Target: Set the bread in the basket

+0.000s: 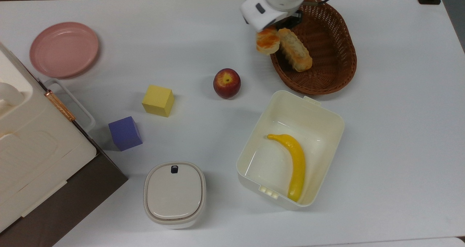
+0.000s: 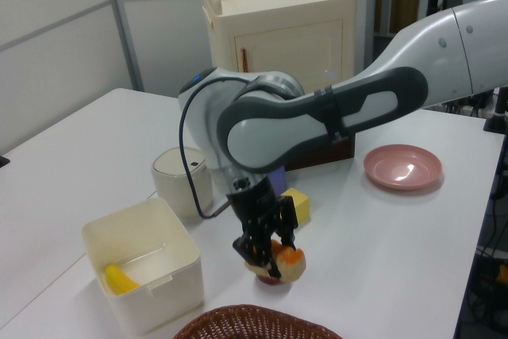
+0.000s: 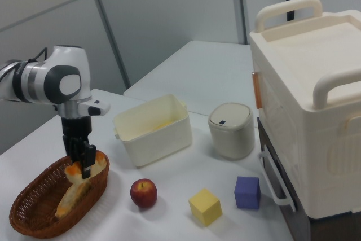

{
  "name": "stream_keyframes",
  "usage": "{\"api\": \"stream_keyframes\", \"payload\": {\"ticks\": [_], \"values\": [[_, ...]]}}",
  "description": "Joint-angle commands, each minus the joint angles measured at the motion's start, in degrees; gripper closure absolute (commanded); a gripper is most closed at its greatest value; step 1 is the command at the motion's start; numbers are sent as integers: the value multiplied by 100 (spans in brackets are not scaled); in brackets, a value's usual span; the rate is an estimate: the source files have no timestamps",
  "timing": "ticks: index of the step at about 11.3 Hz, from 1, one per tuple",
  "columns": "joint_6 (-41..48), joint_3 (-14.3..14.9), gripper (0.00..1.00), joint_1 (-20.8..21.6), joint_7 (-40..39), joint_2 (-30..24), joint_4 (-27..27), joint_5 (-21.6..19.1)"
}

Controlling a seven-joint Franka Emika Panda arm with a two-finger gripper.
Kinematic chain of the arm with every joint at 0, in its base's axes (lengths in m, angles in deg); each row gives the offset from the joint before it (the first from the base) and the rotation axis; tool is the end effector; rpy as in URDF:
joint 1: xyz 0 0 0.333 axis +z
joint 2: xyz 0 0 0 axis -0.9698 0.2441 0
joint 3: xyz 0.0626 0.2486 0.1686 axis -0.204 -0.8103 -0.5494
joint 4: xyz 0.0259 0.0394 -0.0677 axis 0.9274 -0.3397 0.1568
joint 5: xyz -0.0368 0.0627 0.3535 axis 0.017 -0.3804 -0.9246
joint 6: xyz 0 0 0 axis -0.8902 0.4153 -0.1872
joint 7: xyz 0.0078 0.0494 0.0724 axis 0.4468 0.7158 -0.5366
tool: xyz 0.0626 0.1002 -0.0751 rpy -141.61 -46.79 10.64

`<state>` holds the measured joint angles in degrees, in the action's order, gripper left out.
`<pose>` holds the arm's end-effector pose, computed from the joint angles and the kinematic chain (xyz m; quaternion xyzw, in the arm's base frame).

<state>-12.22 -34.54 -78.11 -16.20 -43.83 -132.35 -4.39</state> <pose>0.5064 0.1834 0.4213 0.9837 -0.0422 -0.1713 0.0347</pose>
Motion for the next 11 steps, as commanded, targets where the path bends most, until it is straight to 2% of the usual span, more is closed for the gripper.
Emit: {"api": "stream_keyframes", "payload": {"ticks": [1, 2, 3, 4, 5, 7, 10, 11], "values": [[7, -1, 40, 154, 2, 104, -48, -56], [7, -10, 34, 171, -33, 87, -39, -13], [7, -10, 0, 311, -42, 87, 31, 23], [-28, 16, 0, 521, -25, 96, 57, 258], [-37, 25, 0, 523, -7, 78, 84, 495], [-11, 95, 0, 453, -42, 69, 232, 559], [-37, 201, 0, -38, -602, 16, 251, 629], [-37, 280, 0, -109, -770, 34, 234, 777]]}}
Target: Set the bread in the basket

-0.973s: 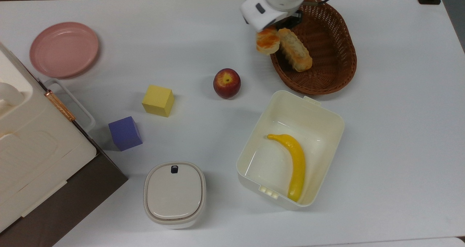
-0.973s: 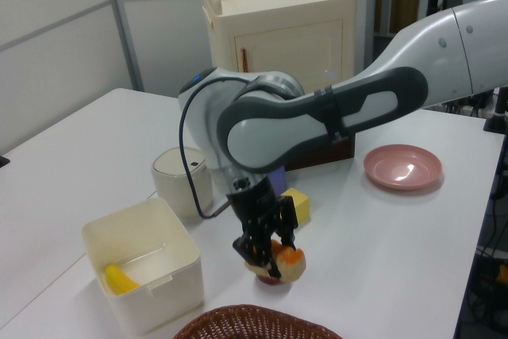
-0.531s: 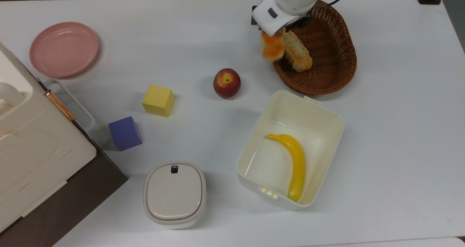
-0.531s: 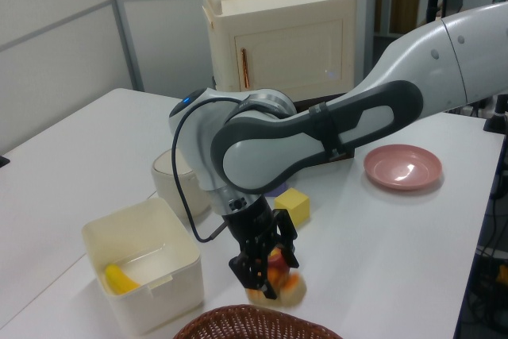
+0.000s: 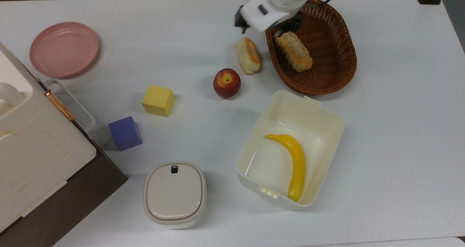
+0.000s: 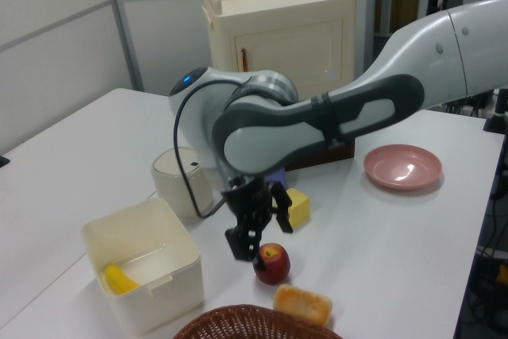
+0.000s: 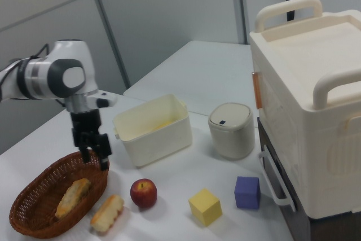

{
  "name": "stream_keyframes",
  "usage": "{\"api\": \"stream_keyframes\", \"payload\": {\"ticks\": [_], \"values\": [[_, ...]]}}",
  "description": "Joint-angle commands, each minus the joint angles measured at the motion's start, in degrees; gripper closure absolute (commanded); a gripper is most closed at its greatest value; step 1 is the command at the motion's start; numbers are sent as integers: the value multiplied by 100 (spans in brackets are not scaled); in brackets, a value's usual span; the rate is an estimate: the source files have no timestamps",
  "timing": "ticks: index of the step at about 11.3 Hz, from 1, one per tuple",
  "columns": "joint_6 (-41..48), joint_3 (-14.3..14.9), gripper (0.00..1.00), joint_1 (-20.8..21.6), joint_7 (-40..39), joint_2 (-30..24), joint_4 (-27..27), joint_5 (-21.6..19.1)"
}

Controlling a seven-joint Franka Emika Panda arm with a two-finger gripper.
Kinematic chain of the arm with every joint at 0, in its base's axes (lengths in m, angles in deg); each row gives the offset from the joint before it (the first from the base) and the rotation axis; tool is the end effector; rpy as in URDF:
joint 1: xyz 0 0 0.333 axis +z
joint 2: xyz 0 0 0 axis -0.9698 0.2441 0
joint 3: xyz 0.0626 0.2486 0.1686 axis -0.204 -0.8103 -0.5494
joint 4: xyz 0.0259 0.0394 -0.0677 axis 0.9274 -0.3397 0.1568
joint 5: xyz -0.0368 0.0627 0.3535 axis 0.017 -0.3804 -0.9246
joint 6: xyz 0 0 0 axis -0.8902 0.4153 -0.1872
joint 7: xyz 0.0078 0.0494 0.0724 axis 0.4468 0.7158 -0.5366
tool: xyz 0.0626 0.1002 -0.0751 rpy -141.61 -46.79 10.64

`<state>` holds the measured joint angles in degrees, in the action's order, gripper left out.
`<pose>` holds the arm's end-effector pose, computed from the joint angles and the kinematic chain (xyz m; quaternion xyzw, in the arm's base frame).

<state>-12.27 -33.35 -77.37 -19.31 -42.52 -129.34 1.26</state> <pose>0.5251 0.1689 0.4291 0.9878 -0.0139 -0.1404 0.0666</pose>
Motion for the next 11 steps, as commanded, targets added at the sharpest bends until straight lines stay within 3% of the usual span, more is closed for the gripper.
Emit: {"api": "stream_keyframes", "payload": {"ticks": [1, 6, 11], "values": [[-23, 188, 0, -271, -513, -71, -120, 231], [-504, 188, 0, -684, -1164, -35, -822, 214], [-1041, 188, 0, -694, -1155, 517, -1070, 152]]}}
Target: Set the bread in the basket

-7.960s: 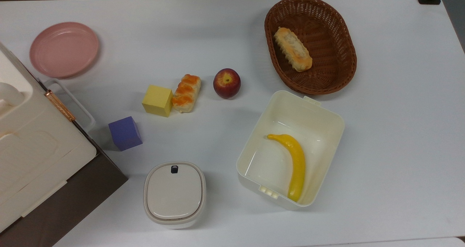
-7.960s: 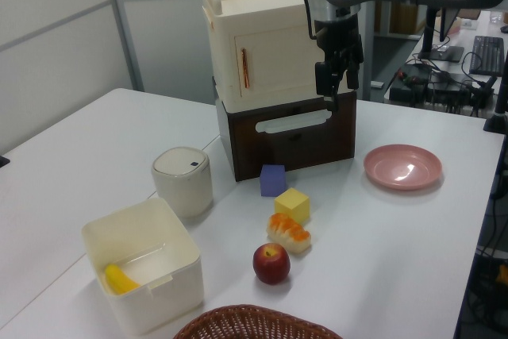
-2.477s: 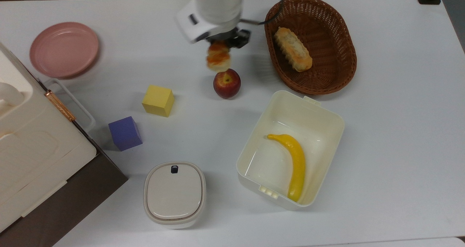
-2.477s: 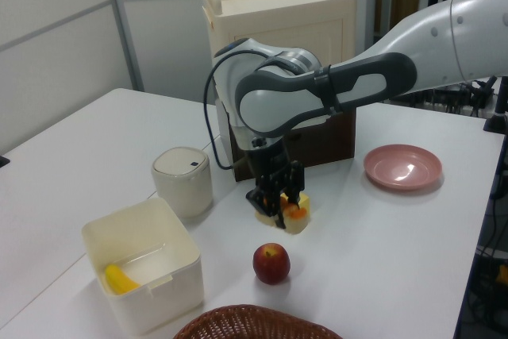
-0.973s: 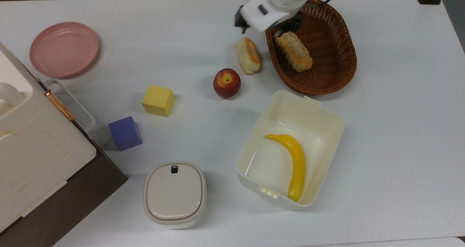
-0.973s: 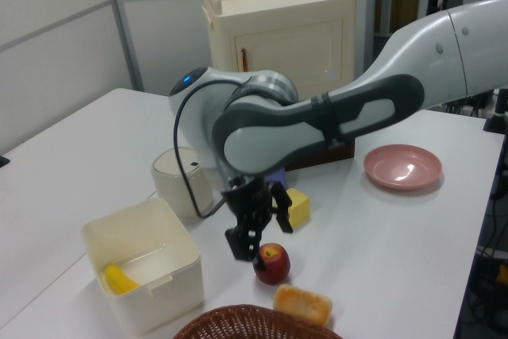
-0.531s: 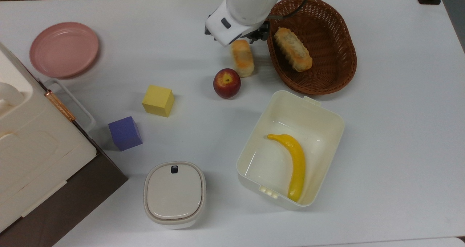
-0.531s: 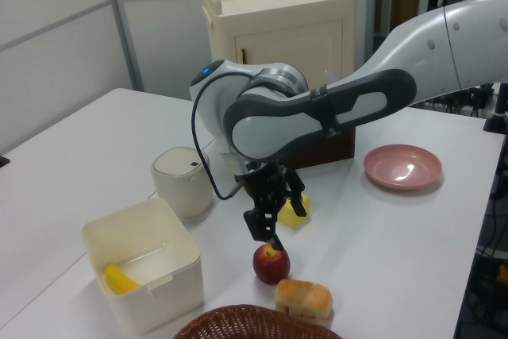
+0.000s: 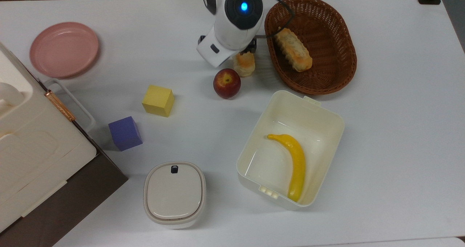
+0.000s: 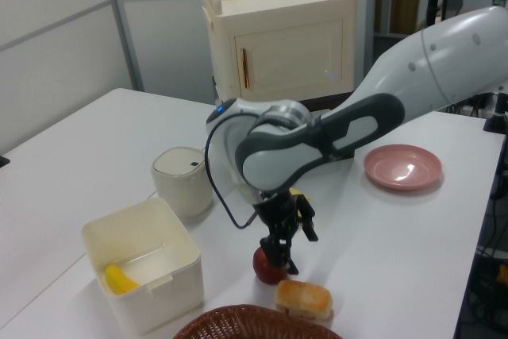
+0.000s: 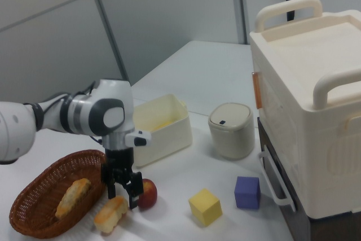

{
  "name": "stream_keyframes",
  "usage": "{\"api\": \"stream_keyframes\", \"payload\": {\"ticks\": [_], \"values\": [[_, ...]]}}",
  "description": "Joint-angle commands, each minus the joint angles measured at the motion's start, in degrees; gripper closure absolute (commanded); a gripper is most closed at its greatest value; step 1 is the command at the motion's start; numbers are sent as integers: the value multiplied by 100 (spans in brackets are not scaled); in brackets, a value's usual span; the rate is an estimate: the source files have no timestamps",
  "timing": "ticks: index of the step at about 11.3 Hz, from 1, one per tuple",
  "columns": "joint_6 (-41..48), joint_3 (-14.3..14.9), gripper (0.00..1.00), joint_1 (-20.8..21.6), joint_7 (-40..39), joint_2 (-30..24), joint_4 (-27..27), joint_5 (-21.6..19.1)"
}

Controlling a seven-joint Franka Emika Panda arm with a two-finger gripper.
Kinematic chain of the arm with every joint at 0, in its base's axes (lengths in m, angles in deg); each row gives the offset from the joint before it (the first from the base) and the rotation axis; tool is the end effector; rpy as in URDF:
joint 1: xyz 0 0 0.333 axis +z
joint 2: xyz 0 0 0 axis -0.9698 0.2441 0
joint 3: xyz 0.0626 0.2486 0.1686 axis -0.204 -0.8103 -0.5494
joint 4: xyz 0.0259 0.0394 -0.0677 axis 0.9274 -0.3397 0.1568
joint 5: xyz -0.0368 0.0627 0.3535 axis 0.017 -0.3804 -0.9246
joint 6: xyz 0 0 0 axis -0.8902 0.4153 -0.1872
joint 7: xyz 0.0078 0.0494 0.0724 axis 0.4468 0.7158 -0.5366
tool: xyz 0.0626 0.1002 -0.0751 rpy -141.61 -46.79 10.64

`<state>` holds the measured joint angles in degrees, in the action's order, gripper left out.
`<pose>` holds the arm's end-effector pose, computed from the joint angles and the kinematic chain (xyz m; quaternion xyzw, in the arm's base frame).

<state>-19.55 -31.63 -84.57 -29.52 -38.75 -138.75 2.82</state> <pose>0.5314 0.0865 0.3345 0.9788 0.0125 -0.1966 0.0558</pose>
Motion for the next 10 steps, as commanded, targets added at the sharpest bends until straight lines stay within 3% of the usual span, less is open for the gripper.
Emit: {"api": "stream_keyframes", "payload": {"ticks": [1, 3, 7, 10], "values": [[-314, -1, 0, 35, -125, 220, -94, -65], [-306, -36, 0, 88, -142, 203, -67, -390], [-288, -89, 0, 132, -291, 220, -58, -636], [-427, -80, 0, 299, -213, 361, -67, -567]]}}
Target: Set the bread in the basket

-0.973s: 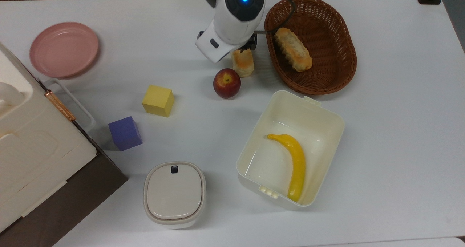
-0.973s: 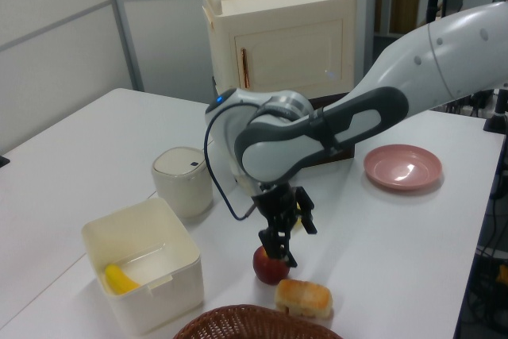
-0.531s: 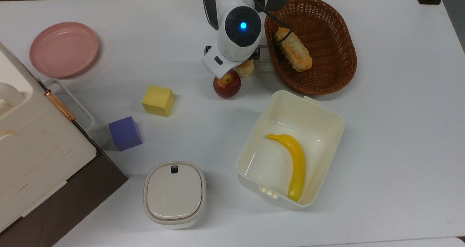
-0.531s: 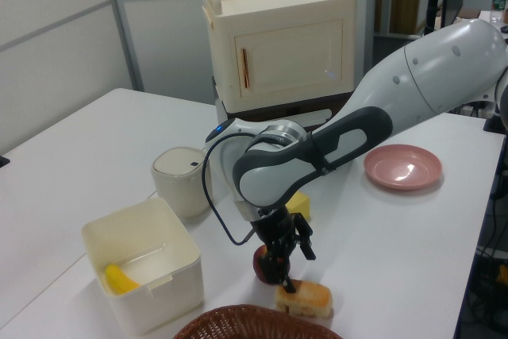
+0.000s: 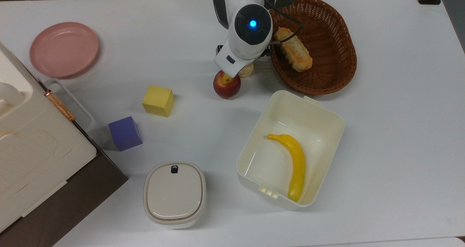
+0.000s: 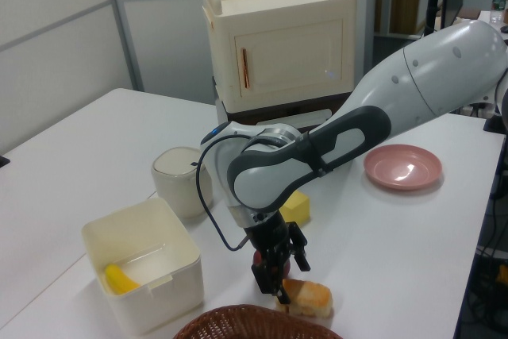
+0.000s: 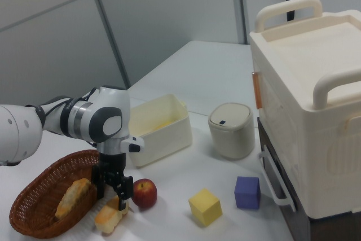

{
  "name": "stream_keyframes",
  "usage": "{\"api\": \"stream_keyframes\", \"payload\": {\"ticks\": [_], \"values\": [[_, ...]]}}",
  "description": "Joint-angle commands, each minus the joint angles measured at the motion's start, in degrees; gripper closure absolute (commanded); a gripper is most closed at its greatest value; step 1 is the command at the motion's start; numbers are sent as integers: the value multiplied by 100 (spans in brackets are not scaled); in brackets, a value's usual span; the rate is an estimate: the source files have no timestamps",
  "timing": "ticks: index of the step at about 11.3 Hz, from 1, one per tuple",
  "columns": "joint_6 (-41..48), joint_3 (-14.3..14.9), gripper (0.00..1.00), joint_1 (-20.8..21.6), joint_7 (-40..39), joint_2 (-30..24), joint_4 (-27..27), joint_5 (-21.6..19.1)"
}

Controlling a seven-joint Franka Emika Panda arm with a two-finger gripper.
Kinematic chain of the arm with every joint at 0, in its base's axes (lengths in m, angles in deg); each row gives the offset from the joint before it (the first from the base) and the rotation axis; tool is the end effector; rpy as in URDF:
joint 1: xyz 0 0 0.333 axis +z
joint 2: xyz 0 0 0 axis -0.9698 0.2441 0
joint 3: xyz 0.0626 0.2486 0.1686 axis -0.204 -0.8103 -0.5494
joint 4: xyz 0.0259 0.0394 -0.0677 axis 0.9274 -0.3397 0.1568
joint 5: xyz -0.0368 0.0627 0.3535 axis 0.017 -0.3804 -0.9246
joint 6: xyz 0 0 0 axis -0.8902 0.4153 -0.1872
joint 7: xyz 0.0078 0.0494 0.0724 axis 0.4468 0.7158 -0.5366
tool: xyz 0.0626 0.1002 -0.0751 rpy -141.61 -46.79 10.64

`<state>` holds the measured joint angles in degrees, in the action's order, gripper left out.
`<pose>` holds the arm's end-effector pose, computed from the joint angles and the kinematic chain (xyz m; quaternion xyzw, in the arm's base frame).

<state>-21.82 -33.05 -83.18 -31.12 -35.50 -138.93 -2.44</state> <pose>0.5281 0.1248 0.3073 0.9756 0.0365 -0.2165 0.0029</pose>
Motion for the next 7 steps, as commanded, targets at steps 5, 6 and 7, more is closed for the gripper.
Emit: {"api": "stream_keyframes", "payload": {"ticks": [5, 6, 7], "values": [[-413, 62, 26, 160, 78, 230, -76, 346], [-396, 70, 41, 142, 79, 230, -76, 364], [-361, 96, 56, 116, 87, 204, -50, 373]]}}
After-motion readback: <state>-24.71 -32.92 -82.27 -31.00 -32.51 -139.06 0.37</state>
